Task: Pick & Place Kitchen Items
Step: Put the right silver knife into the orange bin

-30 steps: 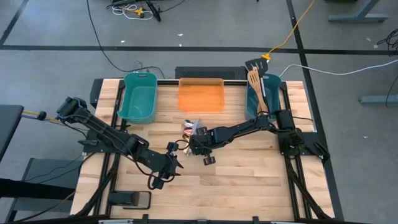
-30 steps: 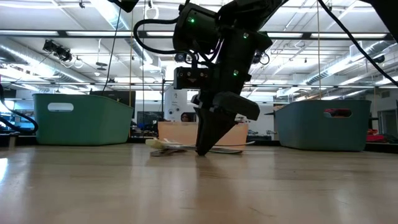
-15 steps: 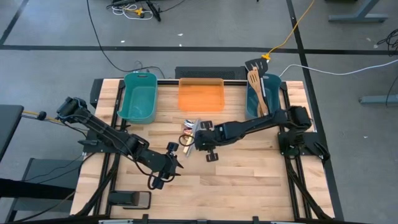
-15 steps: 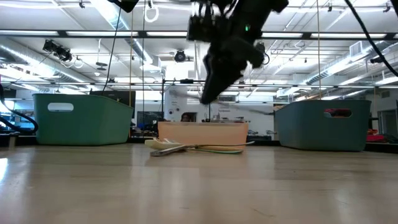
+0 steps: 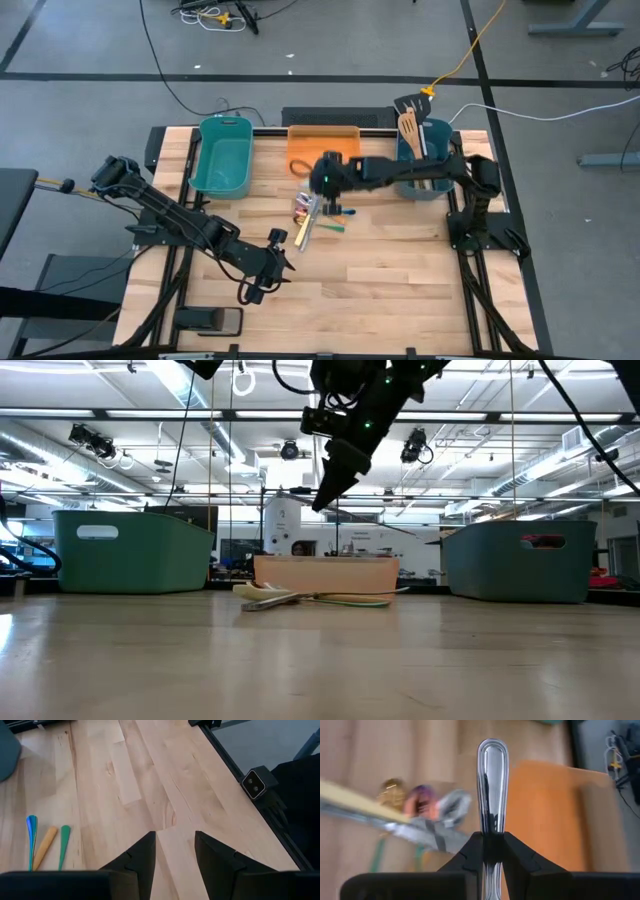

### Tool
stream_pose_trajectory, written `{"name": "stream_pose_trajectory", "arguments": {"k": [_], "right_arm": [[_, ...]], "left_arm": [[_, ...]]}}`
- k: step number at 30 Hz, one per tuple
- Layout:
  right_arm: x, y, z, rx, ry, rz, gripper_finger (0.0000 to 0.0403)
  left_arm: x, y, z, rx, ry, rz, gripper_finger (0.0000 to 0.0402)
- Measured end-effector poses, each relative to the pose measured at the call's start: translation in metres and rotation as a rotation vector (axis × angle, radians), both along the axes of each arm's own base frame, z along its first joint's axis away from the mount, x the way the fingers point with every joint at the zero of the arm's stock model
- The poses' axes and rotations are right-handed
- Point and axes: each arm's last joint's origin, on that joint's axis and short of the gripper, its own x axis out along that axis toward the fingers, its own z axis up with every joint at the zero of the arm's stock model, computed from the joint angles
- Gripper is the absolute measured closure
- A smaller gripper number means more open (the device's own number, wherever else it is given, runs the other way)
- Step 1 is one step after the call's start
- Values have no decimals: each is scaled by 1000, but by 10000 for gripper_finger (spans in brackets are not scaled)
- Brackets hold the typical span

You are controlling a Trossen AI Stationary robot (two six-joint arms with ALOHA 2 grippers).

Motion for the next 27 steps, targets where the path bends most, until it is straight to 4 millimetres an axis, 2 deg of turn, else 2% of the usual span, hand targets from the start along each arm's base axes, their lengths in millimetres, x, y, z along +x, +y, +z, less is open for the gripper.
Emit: {"name": "stream_pose_trajectory", "arguments": {"k": [8, 12, 18, 27], "right_arm": [[-6, -57, 21, -15, -69, -23, 352], [-12, -80, 23, 8, -96, -10, 352], [-14, -112, 10, 21, -116, -22, 352], [-8, -134, -8, -3, -146, 25, 352]], "left_arm": [[1, 2, 0, 34, -17, 33, 259], [1, 1, 1, 36, -29, 42, 259], [3, 2, 3, 41, -60, 68, 259], [6, 6, 5, 70, -101, 135, 259]]}}
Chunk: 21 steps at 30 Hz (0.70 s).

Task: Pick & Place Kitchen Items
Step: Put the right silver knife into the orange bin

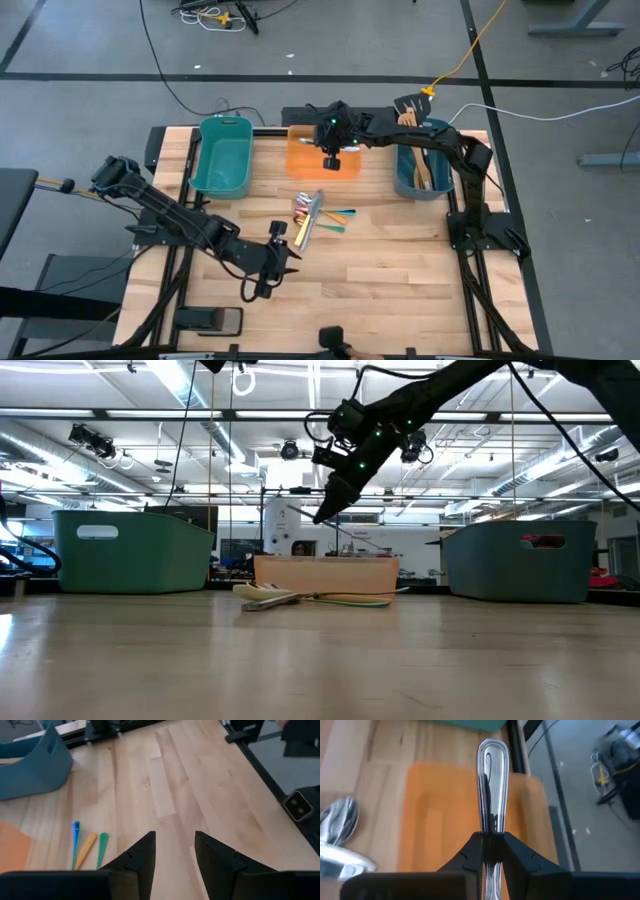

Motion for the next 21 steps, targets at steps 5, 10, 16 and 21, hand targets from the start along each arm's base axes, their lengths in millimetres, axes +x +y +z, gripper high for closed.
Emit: {"name": "stream_pose_trajectory", "arguments": {"k": [5, 10, 16, 21], "right_arm": [[7, -8, -10, -11, -31, -1, 352], [9, -11, -20, 5, -21, 5, 352], [8, -16, -29, 16, -7, -9, 352], [9, -17, -32, 26, -4, -20, 343]], "left_arm": [[3, 6, 0, 1, -1, 22, 259], [5, 10, 0, 1, 4, 36, 259], [5, 11, 0, -2, 6, 37, 259], [5, 11, 0, -5, 4, 35, 259]]}}
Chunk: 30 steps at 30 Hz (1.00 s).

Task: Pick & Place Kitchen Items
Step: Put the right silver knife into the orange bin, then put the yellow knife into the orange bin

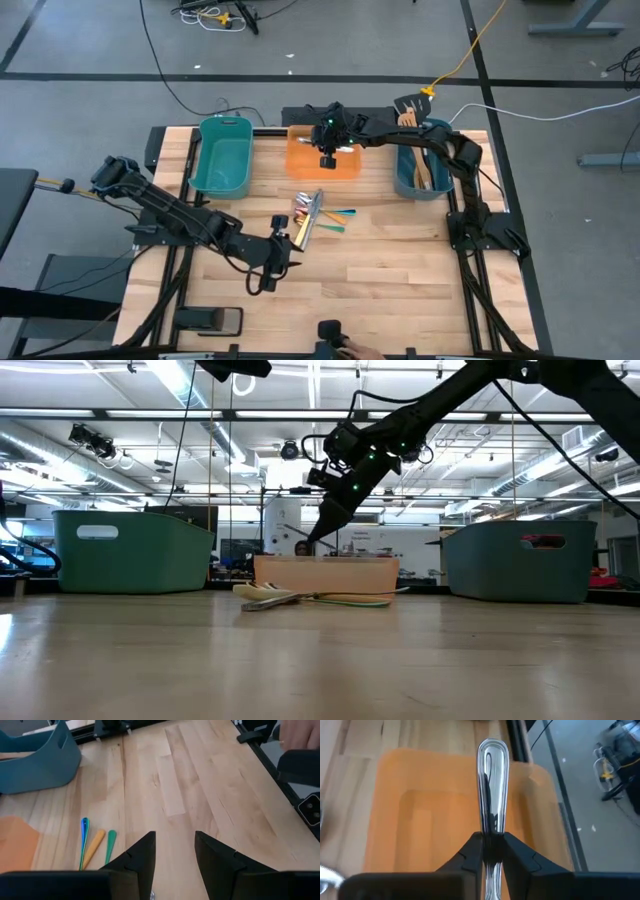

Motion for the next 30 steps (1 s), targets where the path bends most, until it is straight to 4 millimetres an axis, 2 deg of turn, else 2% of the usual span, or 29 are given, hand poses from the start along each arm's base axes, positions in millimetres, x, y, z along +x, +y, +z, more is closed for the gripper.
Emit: {"name": "stream_pose_trajectory", "arguments": {"k": [7, 11, 16, 22, 30], "right_arm": [[0, 0, 0, -6, -3, -25, 263], [1, -1, 1, -29, -4, -54, 252], [2, 5, 5, -47, 6, -92, 258], [7, 36, 26, -77, -1, -45, 274], [-3, 99, 57, -9, 78, -6, 293]], "left_arm": [[0, 0, 0, 0, -1, 0, 259], [0, 0, 0, 0, 0, 0, 259], [0, 0, 0, -1, 0, 0, 259], [0, 0, 0, -3, -3, 1, 259], [4, -2, 6, -33, -65, 1, 259]]}}
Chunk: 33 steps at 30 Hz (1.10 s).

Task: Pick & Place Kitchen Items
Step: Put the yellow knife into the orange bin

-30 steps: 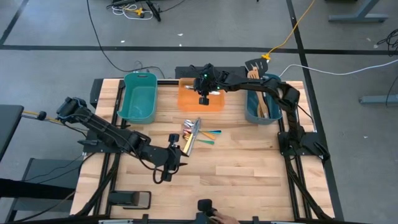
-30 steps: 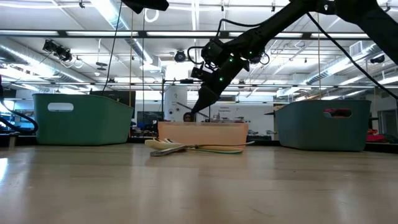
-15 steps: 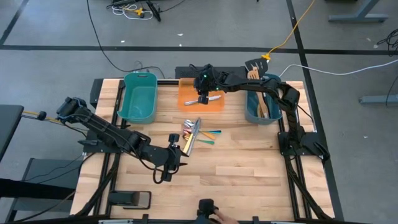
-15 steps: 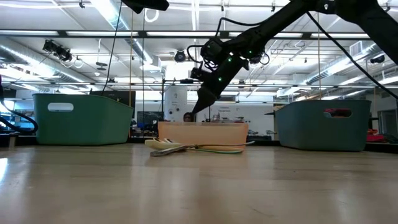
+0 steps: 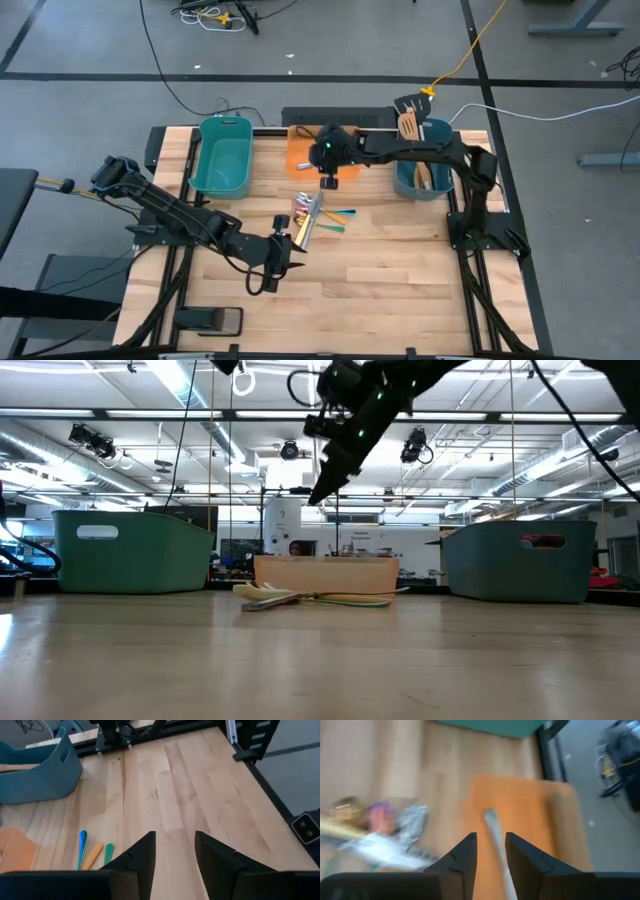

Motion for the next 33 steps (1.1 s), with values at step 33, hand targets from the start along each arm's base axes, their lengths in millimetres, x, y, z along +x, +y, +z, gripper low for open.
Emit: {"name": "stream_pose_trajectory", "arguments": {"k": [33], "right_arm": [[-79, 175, 59, 228, 209, -41, 356]], "left_arm": [[7, 87, -26, -549, 277, 683, 259]]}}
